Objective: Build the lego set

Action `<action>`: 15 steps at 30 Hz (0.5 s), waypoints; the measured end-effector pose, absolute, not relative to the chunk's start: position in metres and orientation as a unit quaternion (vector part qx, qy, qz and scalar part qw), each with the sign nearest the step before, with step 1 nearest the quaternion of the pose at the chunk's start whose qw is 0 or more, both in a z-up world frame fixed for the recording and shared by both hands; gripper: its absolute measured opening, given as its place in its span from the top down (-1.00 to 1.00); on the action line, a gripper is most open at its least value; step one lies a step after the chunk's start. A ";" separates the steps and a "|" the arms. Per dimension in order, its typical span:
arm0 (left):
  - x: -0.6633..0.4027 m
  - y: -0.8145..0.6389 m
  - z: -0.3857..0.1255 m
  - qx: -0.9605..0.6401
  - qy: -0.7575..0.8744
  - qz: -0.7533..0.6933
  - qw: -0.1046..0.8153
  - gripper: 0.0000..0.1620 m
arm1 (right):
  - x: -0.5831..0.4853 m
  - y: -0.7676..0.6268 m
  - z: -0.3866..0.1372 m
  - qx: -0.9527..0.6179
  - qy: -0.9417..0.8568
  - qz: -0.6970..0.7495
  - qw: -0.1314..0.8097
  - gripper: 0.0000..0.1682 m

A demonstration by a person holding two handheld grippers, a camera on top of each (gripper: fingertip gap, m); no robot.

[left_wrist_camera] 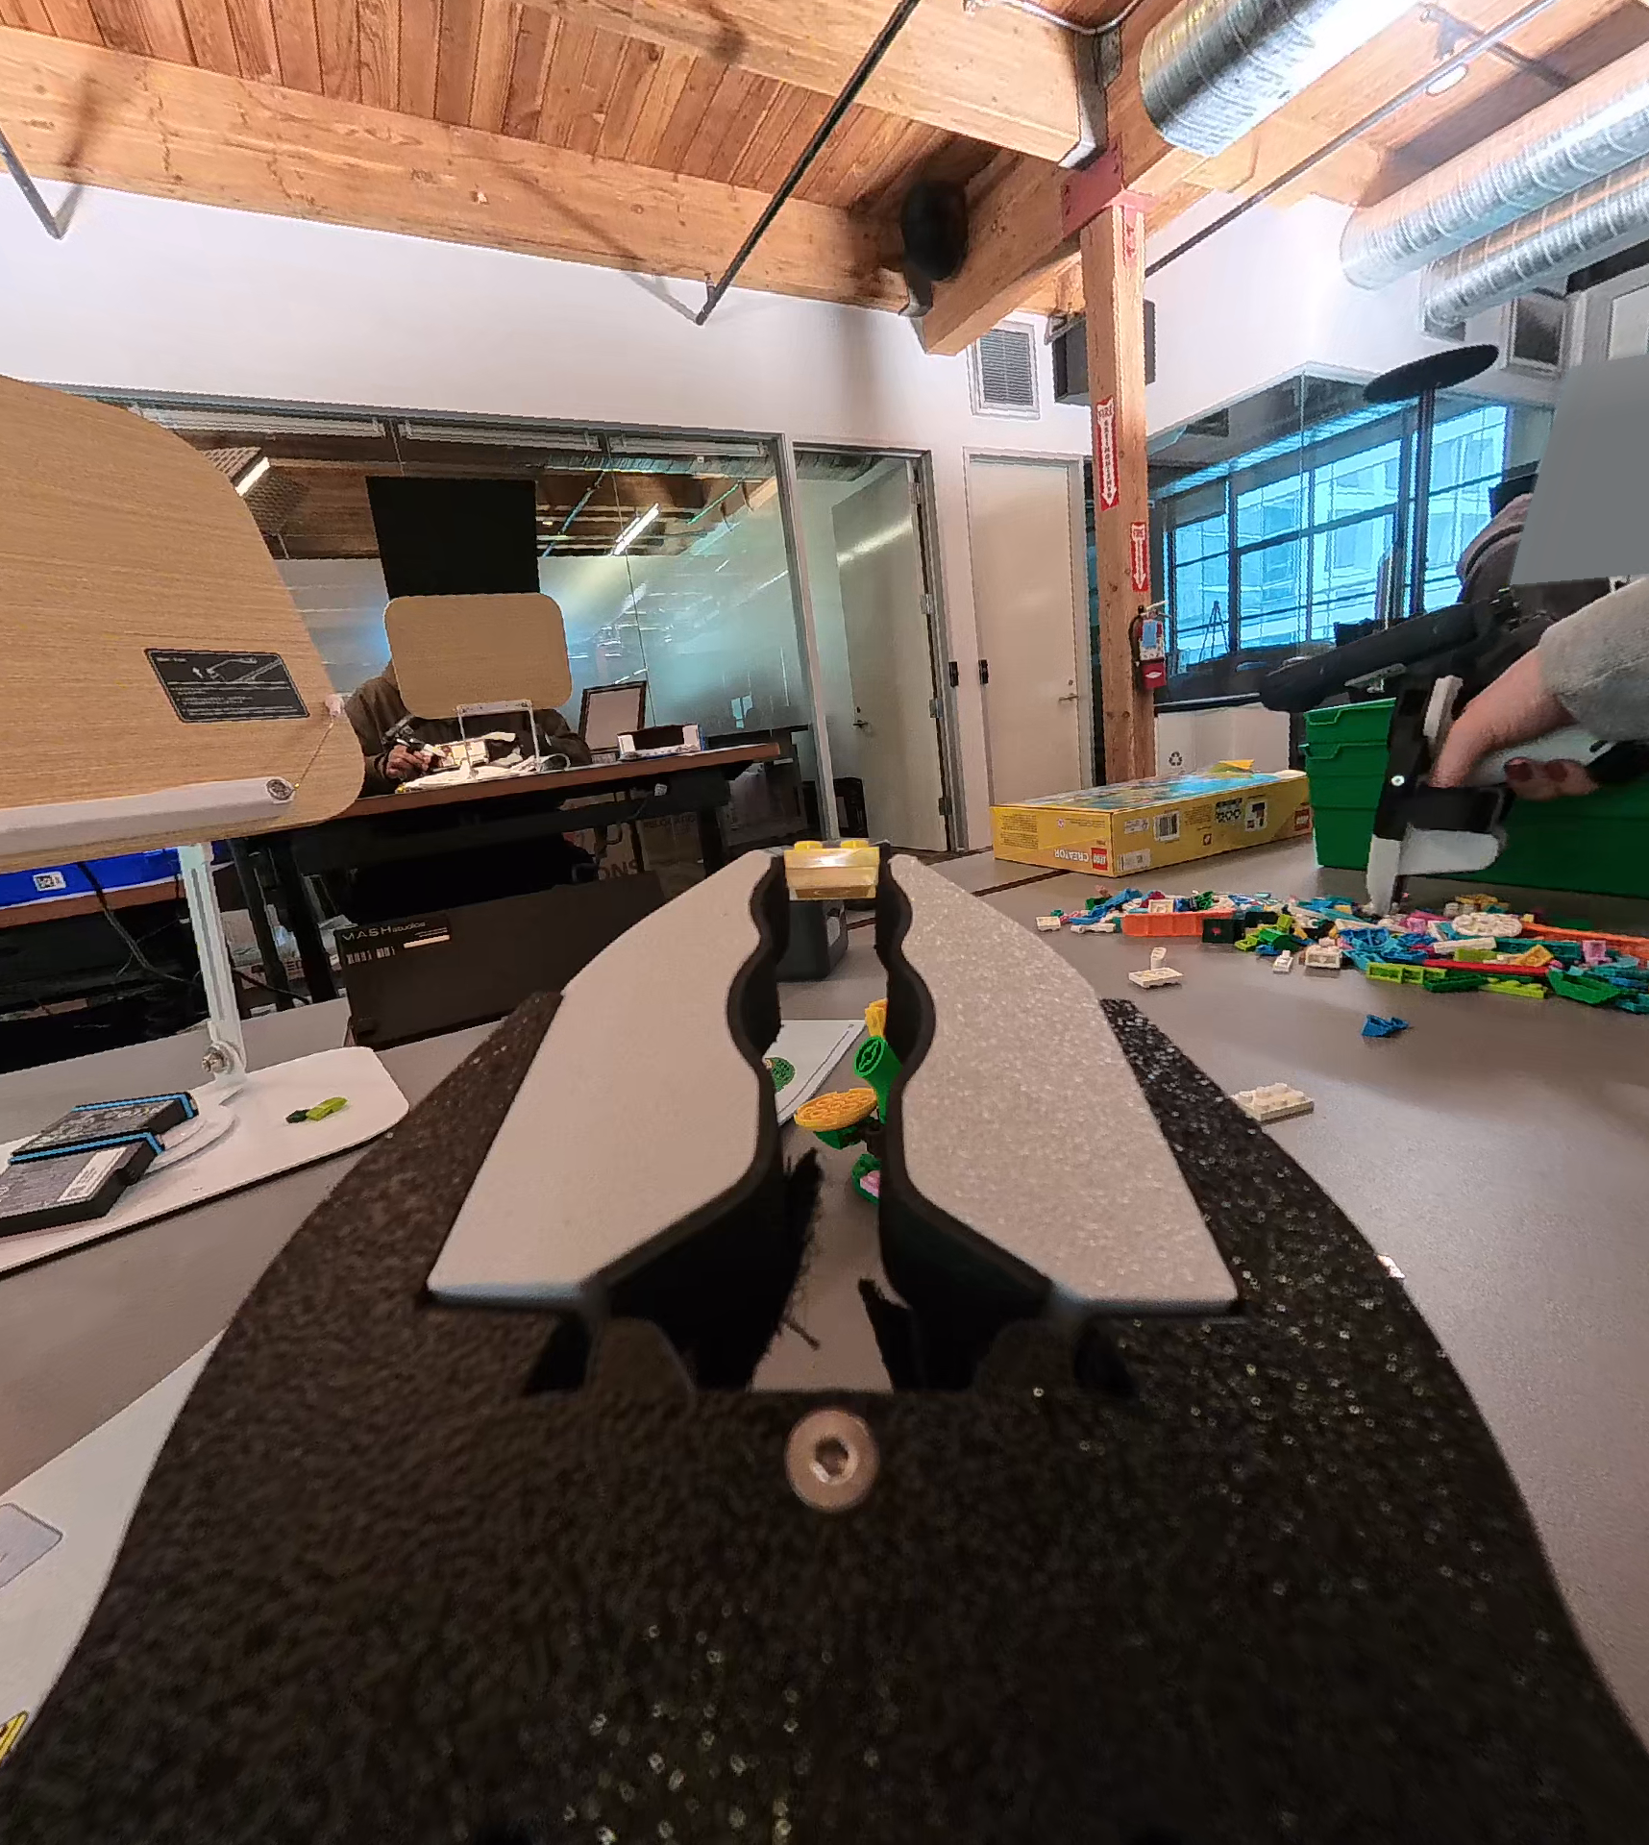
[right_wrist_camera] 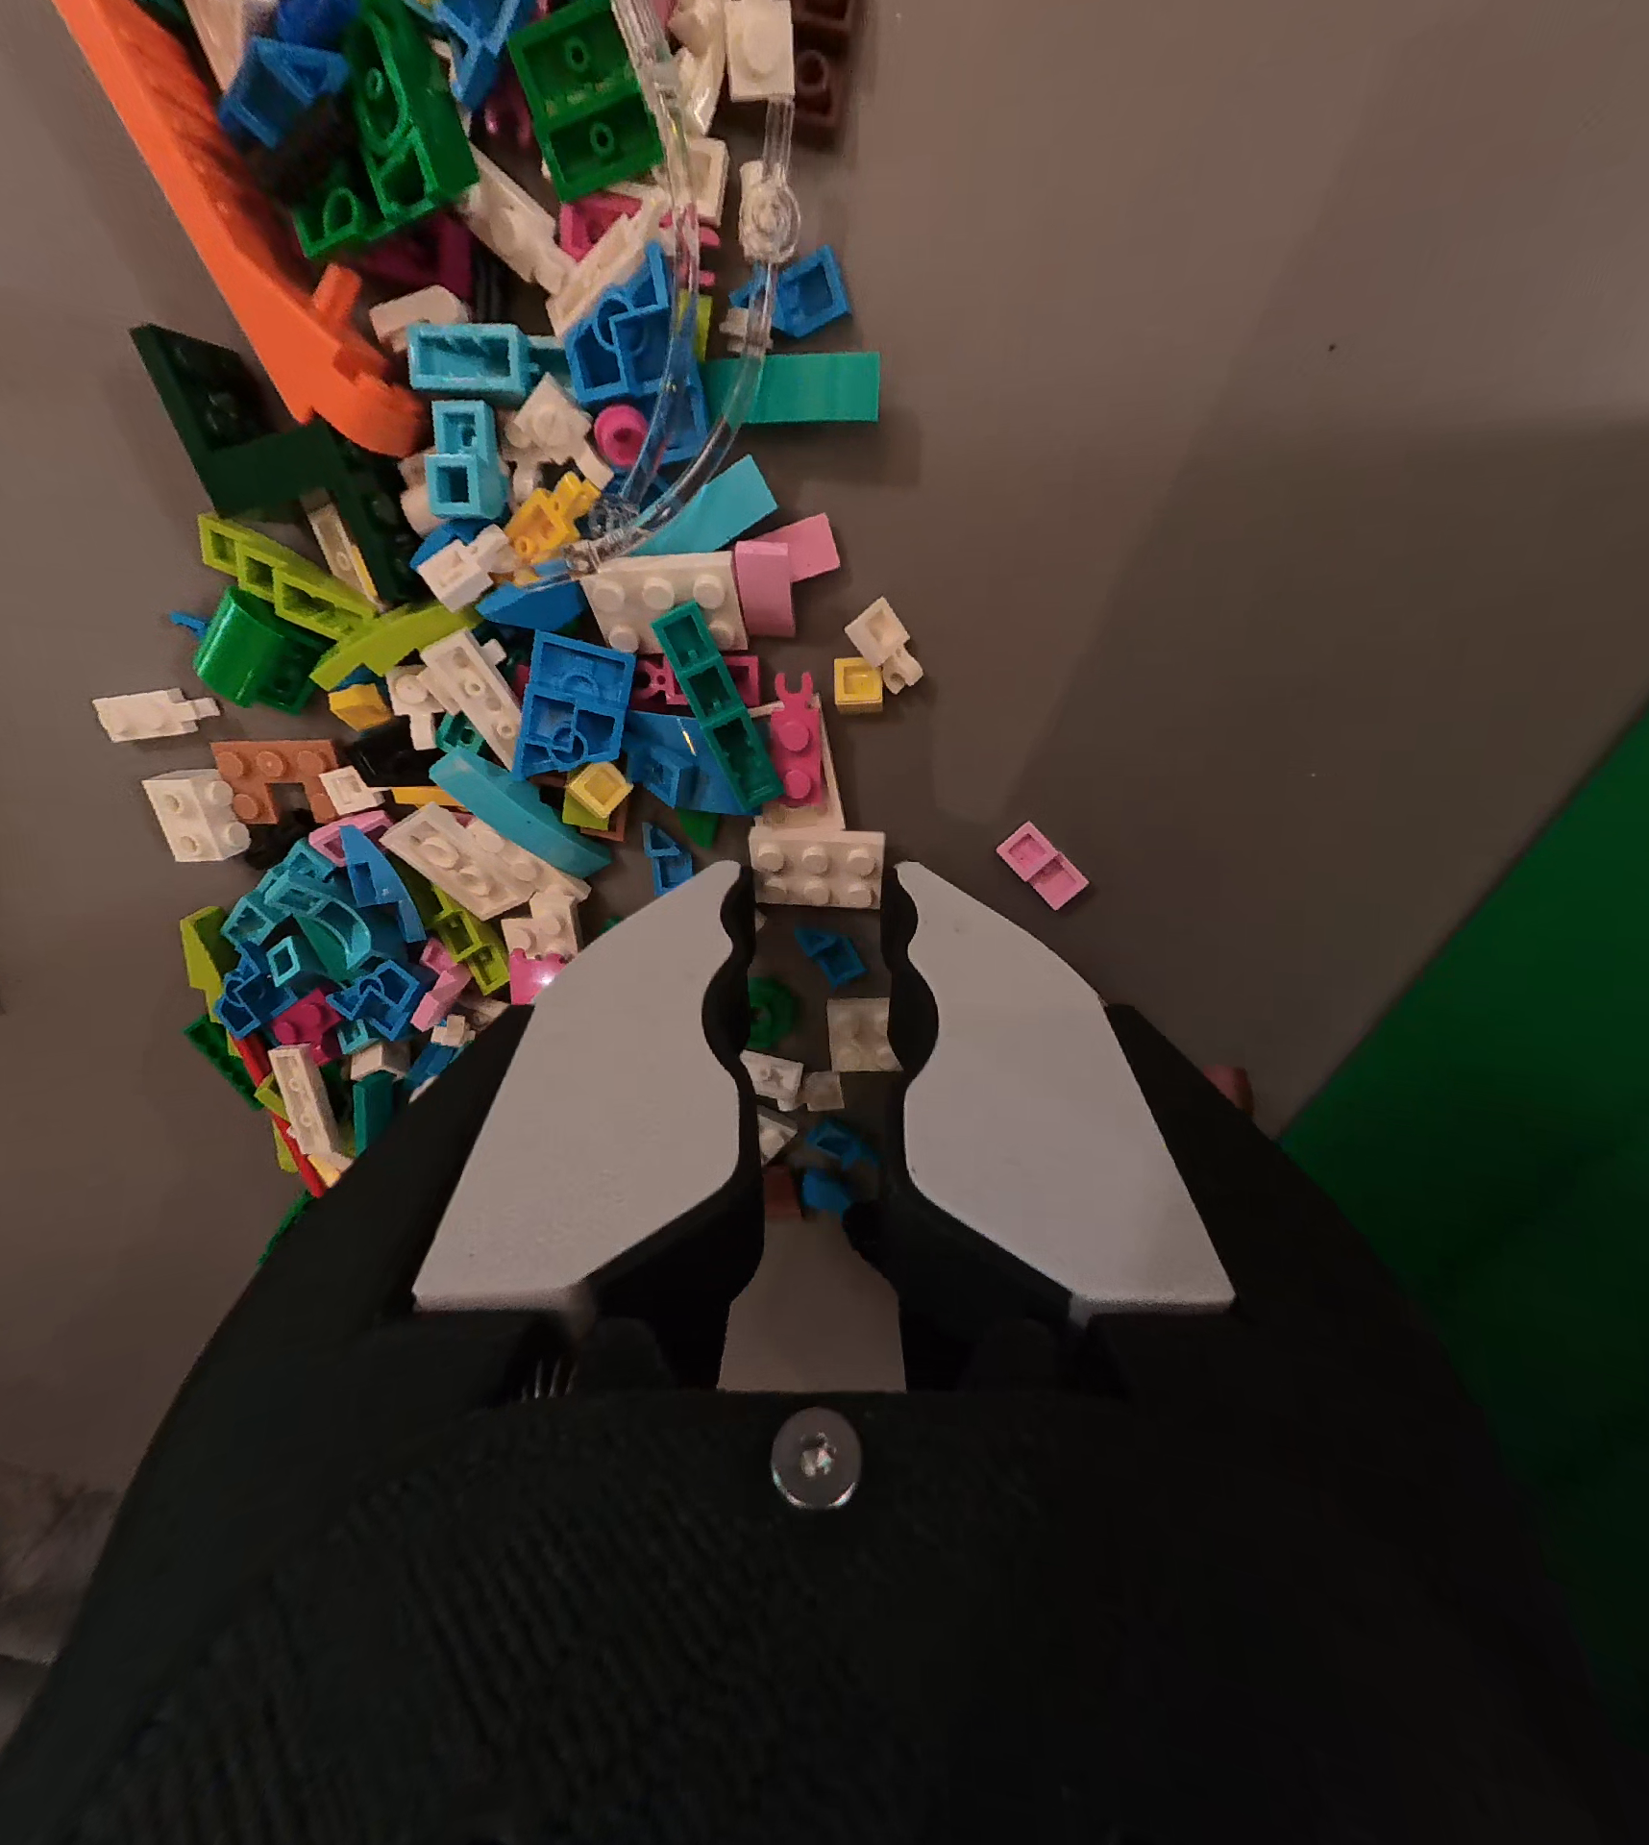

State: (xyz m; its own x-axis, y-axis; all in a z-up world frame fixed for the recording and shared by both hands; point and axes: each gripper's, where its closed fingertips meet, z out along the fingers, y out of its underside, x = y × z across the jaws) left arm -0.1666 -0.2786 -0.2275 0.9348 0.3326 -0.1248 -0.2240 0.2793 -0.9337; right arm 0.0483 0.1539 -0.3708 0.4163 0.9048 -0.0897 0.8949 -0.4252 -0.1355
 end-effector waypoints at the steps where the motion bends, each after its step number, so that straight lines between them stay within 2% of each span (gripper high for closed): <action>1: -0.167 -0.279 -0.227 -0.574 -0.047 0.174 0.798 0.80 | 0.049 0.155 -0.369 -0.841 -0.536 0.072 0.035 0.73; 6: -0.167 -0.279 -0.227 -0.574 -0.048 0.173 0.799 0.80 | 0.033 0.158 -0.347 -0.829 -0.551 0.070 0.063 0.73; 10: -0.167 -0.279 -0.227 -0.574 -0.048 0.172 0.799 0.80 | -0.016 0.130 -0.324 -0.786 -0.598 0.126 0.090 0.73; 15: -0.167 -0.279 -0.227 -0.573 -0.048 0.172 0.799 0.80 | -0.060 0.070 -0.332 -0.702 -0.698 0.120 0.079 0.72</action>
